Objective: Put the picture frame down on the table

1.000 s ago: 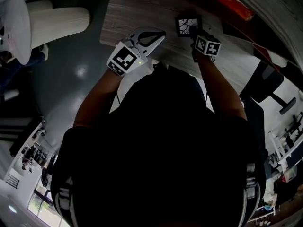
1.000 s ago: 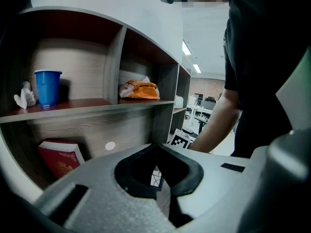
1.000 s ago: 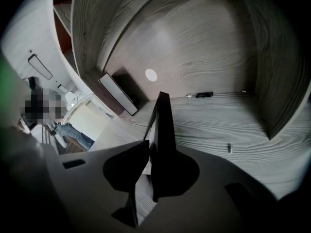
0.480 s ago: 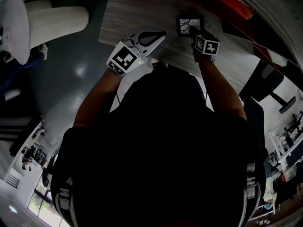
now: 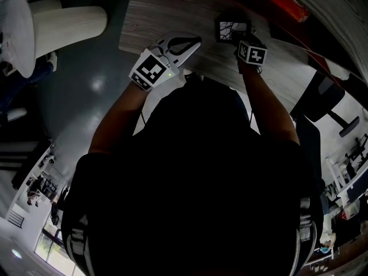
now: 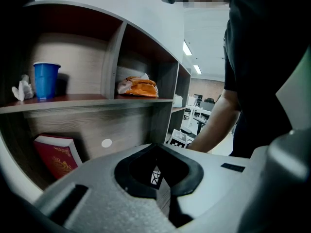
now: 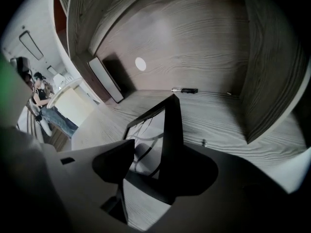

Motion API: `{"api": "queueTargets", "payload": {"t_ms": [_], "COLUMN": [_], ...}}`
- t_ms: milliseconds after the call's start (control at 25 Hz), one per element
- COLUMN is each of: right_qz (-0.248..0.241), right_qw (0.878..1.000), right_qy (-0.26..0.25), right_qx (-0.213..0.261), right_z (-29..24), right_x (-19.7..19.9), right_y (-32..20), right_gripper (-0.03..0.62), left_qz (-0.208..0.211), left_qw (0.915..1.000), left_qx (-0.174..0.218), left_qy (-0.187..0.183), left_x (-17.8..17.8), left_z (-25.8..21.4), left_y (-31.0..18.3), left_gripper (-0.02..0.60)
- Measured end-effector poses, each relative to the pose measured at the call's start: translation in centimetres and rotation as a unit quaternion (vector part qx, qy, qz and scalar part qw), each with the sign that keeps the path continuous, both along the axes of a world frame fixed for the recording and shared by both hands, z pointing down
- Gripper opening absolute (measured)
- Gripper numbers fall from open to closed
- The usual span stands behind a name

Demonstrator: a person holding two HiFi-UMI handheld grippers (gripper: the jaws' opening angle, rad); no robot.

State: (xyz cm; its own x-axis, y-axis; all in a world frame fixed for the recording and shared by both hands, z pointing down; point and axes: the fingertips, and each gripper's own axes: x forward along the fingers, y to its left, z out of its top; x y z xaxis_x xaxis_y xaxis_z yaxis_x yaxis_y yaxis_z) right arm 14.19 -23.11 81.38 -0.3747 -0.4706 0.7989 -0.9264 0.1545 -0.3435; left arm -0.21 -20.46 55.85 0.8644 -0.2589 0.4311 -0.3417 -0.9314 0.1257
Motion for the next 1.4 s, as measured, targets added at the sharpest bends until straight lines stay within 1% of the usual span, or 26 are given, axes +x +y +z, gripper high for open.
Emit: {"api": "queueTargets", "payload": {"t_ms": [40, 200, 360, 520, 720, 1200, 1400], "right_qz": [0.002, 0.013, 0.019, 0.022, 0.009, 0.0, -0.012], "right_qw": [1.0, 1.0, 1.0, 0.999, 0.999, 0.999, 0.998], "right_qy": [0.006, 0.004, 0.004, 0.002, 0.009, 0.027, 0.049], "right_qx": [-0.002, -0.014, -0.02, -0.033, -0.031, -0.035, -0.031], "right_z": [0.1, 0.7, 1.2, 2.0, 2.1, 2.4, 2.7], "right_x": [0.2, 0.9, 1.2, 1.9, 1.5, 1.5, 1.4], "right_y": [0.0, 0.4, 0.5, 1.1, 1.2, 1.5, 1.4], "right_gripper": [0.249, 0.263, 0.285, 0.305, 0.31, 0.318, 0.322], "left_qz": [0.0, -0.004, 0.01, 0.012, 0.015, 0.011, 0.005], "left_qw": [1.0, 0.9999, 0.9998, 0.9997, 0.9995, 0.9991, 0.999], "left_qx": [-0.001, -0.013, -0.015, -0.023, -0.028, -0.04, -0.044], "left_qy": [0.0, 0.003, 0.0, -0.001, 0.0, 0.008, 0.011], "left_x": [0.0, 0.3, 0.4, 0.9, 0.9, 1.3, 0.9], "left_z": [0.0, 0.0, 0.5, 1.0, 1.2, 1.7, 1.7], "left_y": [0.0, 0.2, 0.5, 0.7, 0.7, 0.9, 0.8], "left_gripper": [0.017, 0.017, 0.017, 0.017, 0.017, 0.017, 0.017]}}
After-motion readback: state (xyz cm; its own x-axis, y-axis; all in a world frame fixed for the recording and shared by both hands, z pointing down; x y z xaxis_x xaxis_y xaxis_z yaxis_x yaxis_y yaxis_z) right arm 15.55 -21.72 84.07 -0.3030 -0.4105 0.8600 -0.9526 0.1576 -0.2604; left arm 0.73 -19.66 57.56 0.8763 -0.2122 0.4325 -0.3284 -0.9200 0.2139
